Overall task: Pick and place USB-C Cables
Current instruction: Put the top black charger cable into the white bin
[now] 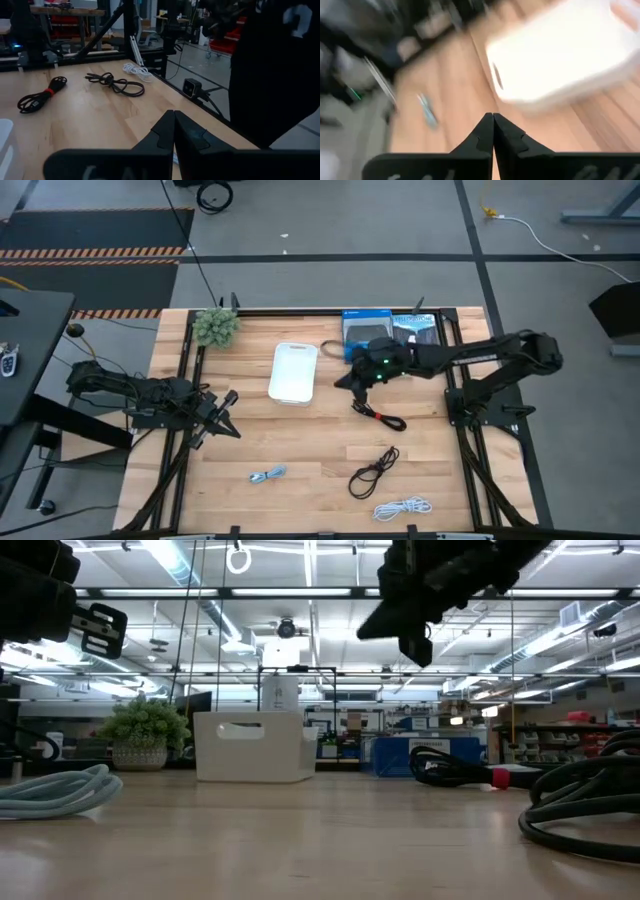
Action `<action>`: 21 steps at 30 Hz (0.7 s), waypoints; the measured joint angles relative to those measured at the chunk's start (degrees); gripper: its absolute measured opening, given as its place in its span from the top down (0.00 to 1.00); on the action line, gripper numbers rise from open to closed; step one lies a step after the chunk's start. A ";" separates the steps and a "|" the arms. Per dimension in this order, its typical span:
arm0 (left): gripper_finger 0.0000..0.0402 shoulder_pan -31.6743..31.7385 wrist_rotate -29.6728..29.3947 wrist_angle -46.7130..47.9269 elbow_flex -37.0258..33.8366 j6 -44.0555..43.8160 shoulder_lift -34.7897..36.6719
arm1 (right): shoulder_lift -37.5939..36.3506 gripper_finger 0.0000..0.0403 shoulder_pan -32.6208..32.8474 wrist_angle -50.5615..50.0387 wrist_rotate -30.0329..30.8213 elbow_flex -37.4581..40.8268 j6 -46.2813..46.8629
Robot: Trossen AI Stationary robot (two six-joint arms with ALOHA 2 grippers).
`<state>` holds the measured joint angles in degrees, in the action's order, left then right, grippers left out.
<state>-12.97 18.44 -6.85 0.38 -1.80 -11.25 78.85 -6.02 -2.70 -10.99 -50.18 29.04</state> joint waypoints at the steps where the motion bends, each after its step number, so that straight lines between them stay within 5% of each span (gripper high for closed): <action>1: 0.97 0.00 -0.02 0.02 0.00 0.02 0.00 | 0.67 0.98 0.40 -4.76 0.20 -1.95 -2.52; 10: 0.97 0.00 -1.46 0.02 0.00 0.11 0.00 | 6.65 0.95 1.04 -29.99 0.69 -9.19 -15.78; 21: 0.97 -0.02 -4.51 0.02 -0.01 0.11 0.00 | 7.39 0.66 1.30 -41.62 1.95 -9.19 -15.11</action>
<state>-12.99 13.92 -6.83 0.37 -1.69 -11.25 86.24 -4.71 -44.33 -9.04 -59.37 13.93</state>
